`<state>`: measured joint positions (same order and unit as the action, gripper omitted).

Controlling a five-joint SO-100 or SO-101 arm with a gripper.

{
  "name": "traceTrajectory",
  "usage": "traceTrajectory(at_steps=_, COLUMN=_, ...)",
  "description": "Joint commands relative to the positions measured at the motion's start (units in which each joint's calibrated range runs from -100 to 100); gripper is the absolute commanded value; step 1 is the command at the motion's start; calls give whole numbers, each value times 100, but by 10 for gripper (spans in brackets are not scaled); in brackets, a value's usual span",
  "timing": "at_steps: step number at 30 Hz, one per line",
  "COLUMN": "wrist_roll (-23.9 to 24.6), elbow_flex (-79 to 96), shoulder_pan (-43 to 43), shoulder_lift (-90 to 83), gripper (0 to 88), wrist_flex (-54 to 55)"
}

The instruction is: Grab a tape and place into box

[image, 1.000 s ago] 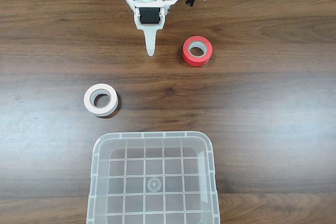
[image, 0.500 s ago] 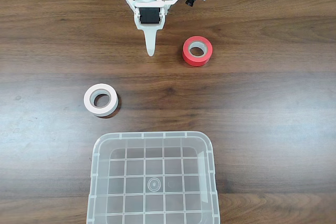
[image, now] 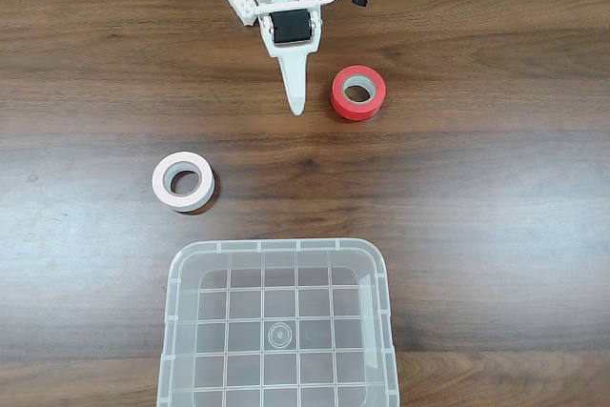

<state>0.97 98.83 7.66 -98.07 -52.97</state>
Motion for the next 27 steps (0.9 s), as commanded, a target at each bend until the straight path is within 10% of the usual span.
traceTrajectory(at_steps=1, wrist_roll=-2, elbow_flex=-391, shoulder_pan=587, shoulder_lift=-48, gripper=13, wrist_flex=194)
traceTrajectory(at_steps=27, wrist_roll=-17, elbow_flex=-1057, shoulder_pan=2182, shoulder_lift=121, gripper=13, wrist_flex=-1578)
